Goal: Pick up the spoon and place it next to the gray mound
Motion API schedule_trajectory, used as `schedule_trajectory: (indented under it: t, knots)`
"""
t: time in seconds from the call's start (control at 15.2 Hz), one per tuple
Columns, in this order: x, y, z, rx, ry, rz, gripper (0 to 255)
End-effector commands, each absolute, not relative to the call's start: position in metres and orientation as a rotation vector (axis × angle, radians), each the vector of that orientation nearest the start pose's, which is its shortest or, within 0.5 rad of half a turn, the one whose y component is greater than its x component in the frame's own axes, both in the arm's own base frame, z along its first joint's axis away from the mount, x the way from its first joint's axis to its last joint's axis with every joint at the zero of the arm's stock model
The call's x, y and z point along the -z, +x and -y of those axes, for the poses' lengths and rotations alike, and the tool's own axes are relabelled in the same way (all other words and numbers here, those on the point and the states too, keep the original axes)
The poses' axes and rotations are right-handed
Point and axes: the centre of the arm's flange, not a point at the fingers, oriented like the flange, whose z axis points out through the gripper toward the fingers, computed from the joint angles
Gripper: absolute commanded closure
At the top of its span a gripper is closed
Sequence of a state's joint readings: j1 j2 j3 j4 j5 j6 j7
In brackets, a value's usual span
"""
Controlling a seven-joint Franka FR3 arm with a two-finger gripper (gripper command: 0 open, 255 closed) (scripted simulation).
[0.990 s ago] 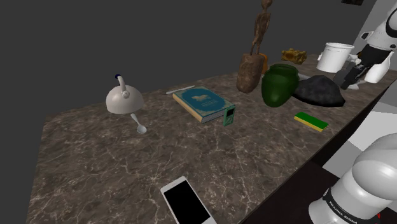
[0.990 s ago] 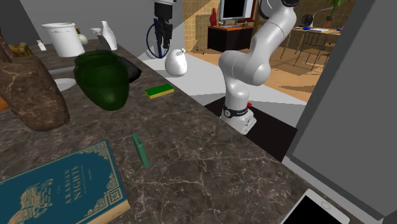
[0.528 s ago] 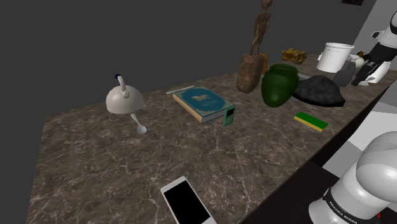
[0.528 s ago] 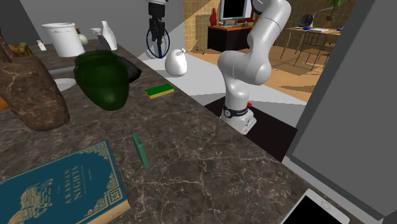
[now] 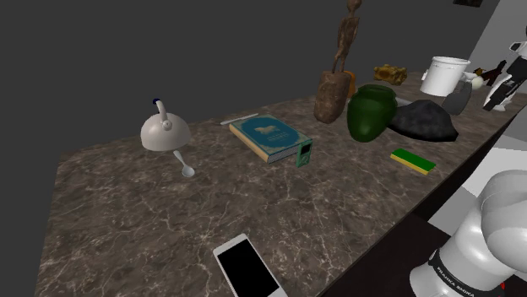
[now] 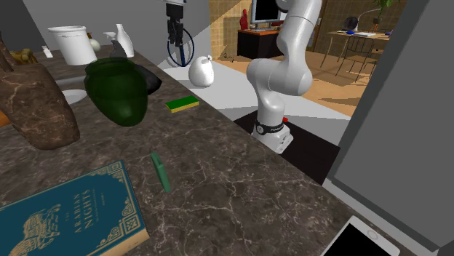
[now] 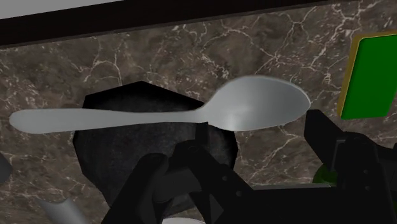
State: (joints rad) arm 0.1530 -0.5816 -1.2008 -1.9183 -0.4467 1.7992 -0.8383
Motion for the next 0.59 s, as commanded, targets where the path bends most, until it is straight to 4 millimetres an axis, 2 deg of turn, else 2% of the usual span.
schedule_trajectory:
  t: [0.0,0.53]
  knots:
    - [-0.549,0.13,0.524,0.244,-3.172,-0.16,255]
    - [-0.507,0.13,0.524,0.244,-3.172,-0.16,255]
